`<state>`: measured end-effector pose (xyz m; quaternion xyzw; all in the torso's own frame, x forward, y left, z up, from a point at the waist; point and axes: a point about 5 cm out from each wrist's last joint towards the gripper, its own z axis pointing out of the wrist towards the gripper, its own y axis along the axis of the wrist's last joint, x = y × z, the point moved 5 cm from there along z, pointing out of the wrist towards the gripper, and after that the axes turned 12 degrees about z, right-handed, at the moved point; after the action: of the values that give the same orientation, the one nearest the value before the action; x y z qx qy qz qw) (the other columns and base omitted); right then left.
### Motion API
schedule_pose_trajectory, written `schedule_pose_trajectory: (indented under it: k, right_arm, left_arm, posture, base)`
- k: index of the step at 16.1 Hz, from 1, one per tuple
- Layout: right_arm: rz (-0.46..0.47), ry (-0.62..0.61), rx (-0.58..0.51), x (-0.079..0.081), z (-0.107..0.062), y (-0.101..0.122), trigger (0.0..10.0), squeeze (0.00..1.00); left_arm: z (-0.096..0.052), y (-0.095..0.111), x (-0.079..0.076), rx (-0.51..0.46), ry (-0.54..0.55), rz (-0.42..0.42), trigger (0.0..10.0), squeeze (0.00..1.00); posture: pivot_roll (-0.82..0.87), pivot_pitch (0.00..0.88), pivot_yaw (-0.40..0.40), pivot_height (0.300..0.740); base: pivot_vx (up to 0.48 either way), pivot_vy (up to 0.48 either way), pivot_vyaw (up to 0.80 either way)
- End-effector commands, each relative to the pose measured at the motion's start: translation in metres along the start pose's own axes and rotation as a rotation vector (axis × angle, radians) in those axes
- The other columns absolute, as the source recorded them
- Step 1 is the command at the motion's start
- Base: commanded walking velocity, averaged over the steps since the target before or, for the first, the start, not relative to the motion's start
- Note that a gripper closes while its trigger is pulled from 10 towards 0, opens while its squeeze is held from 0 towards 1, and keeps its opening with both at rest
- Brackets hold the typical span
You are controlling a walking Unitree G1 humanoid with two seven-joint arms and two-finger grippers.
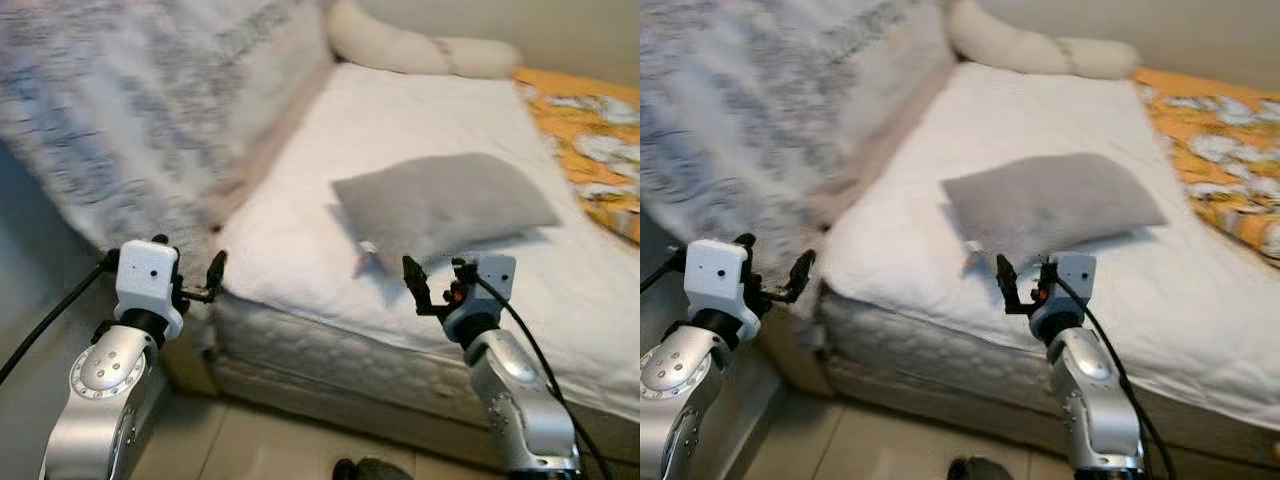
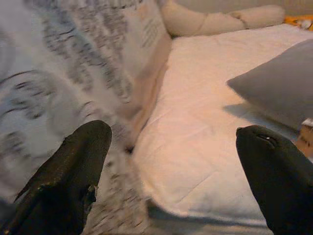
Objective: Clean up the room
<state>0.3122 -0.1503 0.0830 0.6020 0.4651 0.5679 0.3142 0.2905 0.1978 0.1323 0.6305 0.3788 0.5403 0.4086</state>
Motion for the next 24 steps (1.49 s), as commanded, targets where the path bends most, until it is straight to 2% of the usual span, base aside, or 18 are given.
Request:
schedule_pose_trajectory:
  k: [1,2,3,4,7,12,14,16,20,24]
  right_arm:
    - [-0.022,-0.023,-0.017,-0.0037,0.0024,0.0063,10.0,1.00]
    - [-0.030,-0.026,-0.015,-0.0037,0.0029,0.0063,10.0,1.00]
    - [-0.051,-0.033,-0.020,-0.0034,0.0036,0.0076,10.0,0.25]
    - [-0.076,-0.042,-0.030,-0.0041,0.0041,0.0098,10.0,0.00]
    - [-0.125,-0.085,-0.030,-0.0097,0.0068,0.0127,10.0,0.00]
    - [-0.120,-0.066,-0.015,-0.0053,0.0090,0.0096,10.0,0.00]
    - [-0.134,-0.084,-0.018,-0.0083,0.0095,0.0107,10.0,0.00]
    - [-0.106,-0.093,-0.007,-0.0095,0.0100,0.0091,10.0,0.00]
    - [-0.105,-0.088,-0.008,-0.0090,0.0099,0.0093,10.0,0.00]
    - [-0.128,-0.111,-0.012,-0.0133,0.0096,0.0095,10.0,0.00]
  left_arm:
    - [0.0034,-0.0033,-0.0015,0.022,0.003,-0.013,10.0,0.00]
    - [0.0038,-0.0036,-0.0007,0.024,0.006,-0.010,10.0,0.00]
    - [0.0043,-0.0035,-0.0017,0.024,-0.007,-0.019,10.0,0.00]
    - [0.0047,-0.0036,-0.0022,0.027,-0.012,-0.020,10.0,0.00]
    - [0.0057,-0.0056,-0.0012,0.042,-0.005,-0.019,10.0,0.00]
    - [0.0073,-0.0076,0.0003,0.057,-0.006,-0.011,10.0,0.00]
    - [0.0080,-0.0077,-0.0004,0.061,-0.011,-0.009,10.0,0.00]
    - [0.0087,-0.0078,-0.0014,0.062,-0.022,-0.006,10.0,0.00]
    - [0.0083,-0.0092,-0.0044,0.067,-0.040,0.004,10.0,0.00]
    - [0.0078,-0.0094,-0.0059,0.067,-0.051,0.015,10.0,0.00]
  posture:
    - [0.02,0.000,-0.015,0.740]
    - [0.02,0.000,-0.015,0.740]
    - [0.02,0.000,-0.015,0.740]
    - [0.02,0.000,-0.017,0.740]
    - [0.02,0.000,-0.017,0.740]
    - [0.02,0.000,-0.019,0.740]
    - [0.02,0.000,-0.018,0.740]
    - [0.02,0.000,-0.019,0.740]
    - [0.02,0.000,-0.020,0.740]
    - [0.02,0.000,-0.019,0.740]
  base:
    - [0.000,0.000,-0.80]
    - [0.000,0.000,-0.71]
    - [0.000,0.000,0.00]
    - [0.262,0.000,0.00]
    - [0.297,0.000,0.00]
    - [0.318,0.000,0.00]
    - [0.328,0.000,0.00]
    - [0.336,0.000,0.00]
    - [0.337,0.000,-0.75]
    - [0.337,0.000,0.00]
